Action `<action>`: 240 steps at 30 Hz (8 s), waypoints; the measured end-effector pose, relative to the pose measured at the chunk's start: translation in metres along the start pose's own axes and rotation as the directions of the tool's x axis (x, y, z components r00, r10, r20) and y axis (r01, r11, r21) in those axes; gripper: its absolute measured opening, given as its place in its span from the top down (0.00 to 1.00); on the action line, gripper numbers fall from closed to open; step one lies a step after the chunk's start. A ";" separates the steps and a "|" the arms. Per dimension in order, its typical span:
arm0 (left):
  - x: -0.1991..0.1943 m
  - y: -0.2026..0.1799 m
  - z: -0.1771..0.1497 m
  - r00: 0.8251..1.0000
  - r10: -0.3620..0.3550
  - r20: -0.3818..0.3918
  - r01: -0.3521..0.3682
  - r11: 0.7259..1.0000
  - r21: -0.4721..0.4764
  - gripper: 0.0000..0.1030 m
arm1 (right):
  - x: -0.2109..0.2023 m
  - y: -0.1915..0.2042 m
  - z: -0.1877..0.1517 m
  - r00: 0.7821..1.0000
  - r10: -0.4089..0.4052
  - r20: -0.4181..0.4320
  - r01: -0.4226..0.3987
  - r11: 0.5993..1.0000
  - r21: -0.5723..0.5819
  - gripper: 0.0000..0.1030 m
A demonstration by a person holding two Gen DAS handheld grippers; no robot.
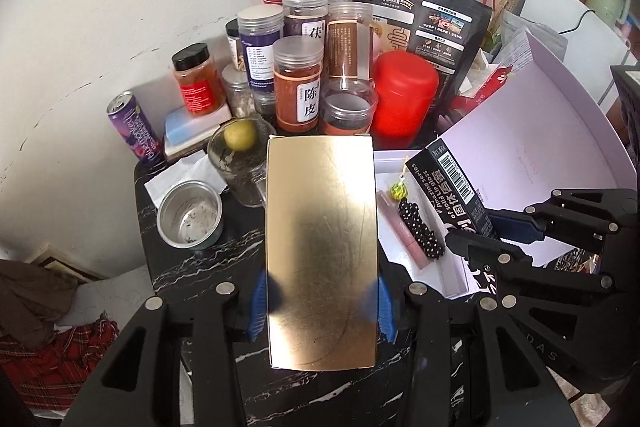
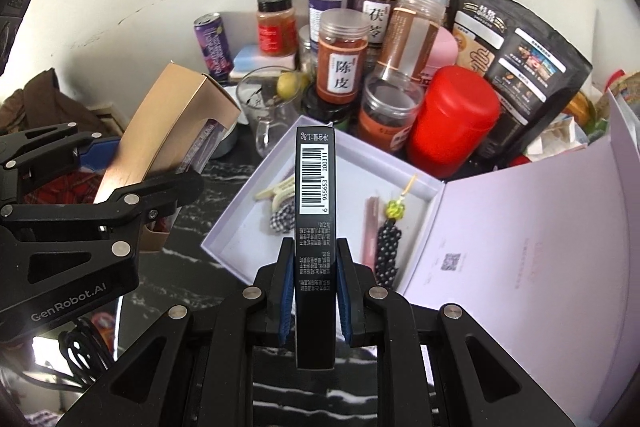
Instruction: Organize rigid objects
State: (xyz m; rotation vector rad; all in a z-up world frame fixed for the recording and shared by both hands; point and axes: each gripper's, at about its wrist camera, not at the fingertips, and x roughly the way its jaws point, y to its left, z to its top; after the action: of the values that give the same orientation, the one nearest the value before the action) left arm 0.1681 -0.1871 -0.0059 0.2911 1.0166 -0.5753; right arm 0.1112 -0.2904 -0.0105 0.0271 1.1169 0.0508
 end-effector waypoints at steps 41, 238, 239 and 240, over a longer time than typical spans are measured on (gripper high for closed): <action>0.160 -0.020 -0.017 0.971 -0.046 -0.233 0.054 0.998 0.026 0.58 | 0.118 -0.050 -0.022 0.985 -0.020 -0.171 0.044 0.989 0.140 0.82; -0.140 0.040 -0.110 0.966 0.259 -0.011 -0.255 0.944 -0.211 0.24 | -0.097 0.074 -0.079 0.993 -0.028 0.118 0.018 0.996 0.085 0.27; -0.140 0.040 -0.110 0.966 0.259 -0.011 -0.255 0.944 -0.211 0.24 | -0.097 0.074 -0.079 0.993 -0.028 0.118 0.018 0.996 0.085 0.27; -0.140 0.040 -0.110 0.966 0.259 -0.011 -0.255 0.944 -0.211 0.24 | -0.097 0.074 -0.079 0.993 -0.028 0.117 0.018 0.996 0.085 0.27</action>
State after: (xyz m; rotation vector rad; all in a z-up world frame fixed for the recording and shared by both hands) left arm 0.0572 -0.0565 0.0579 0.2256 0.9953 -0.2302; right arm -0.0045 -0.2222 0.0457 0.0910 0.9999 -0.0177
